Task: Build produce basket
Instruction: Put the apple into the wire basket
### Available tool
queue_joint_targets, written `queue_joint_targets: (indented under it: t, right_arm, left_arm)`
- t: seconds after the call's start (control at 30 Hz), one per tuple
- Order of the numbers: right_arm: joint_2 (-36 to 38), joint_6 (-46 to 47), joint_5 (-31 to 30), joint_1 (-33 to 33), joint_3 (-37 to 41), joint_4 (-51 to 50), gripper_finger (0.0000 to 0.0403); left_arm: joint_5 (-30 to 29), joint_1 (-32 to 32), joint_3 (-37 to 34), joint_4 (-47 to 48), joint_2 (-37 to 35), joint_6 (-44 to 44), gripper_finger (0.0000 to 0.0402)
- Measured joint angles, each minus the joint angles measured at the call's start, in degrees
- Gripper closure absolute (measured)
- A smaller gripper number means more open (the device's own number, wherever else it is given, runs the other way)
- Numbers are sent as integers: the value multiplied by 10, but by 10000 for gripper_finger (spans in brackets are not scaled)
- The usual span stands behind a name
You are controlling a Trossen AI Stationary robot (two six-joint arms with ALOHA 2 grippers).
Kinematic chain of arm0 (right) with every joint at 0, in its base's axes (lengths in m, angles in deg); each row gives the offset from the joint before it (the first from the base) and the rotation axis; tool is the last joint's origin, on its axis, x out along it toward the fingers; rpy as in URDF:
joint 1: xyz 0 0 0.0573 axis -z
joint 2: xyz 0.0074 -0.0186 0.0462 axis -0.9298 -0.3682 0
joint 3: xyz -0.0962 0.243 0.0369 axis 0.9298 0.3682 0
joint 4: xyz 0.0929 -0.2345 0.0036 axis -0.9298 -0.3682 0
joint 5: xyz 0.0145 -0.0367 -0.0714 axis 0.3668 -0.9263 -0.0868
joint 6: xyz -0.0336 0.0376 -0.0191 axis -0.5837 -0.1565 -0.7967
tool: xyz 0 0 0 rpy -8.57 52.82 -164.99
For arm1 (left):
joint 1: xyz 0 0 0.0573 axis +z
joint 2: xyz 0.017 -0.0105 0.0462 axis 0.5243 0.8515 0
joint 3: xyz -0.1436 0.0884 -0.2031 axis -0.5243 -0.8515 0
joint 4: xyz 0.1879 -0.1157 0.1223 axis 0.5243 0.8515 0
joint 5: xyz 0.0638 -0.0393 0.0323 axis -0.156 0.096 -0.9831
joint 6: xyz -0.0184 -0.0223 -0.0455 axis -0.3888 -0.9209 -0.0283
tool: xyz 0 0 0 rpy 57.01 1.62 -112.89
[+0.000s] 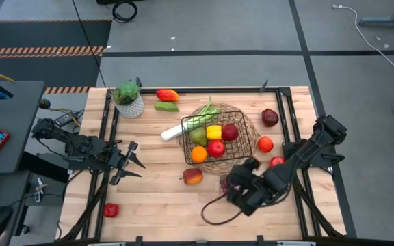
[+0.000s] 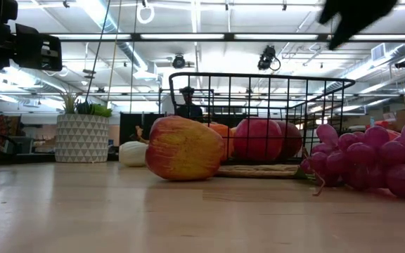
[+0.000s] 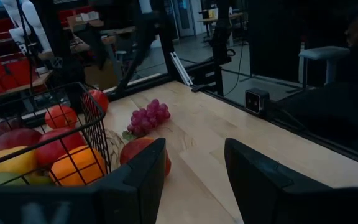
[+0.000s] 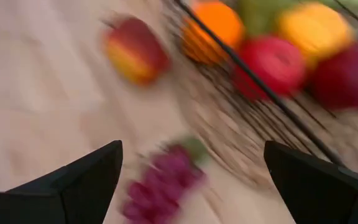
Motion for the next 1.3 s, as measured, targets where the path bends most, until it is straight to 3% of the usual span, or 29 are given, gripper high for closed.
queue_joint_targets:
  t: [0.17,0.33,0.57,0.7,0.93,1.3]
  right_arm:
    - [0,123,51,-31,0,-177,7]
    - [7,138,111,-30,33,-274,6]
    - [57,10,260,9,152,-217,6]
    - [100,-65,309,27,208,-180,6]
    - [143,-155,328,63,225,-198,6]
    - [140,-266,367,121,251,-229,6]
  left_arm:
    - [0,0,0,0,0,0,230]
    - [0,0,0,0,0,0,230]
    - [0,0,0,0,0,0,230]
    - [0,0,0,0,0,0,230]
    - [0,0,0,0,0,0,230]
    - [0,0,0,0,0,0,230]
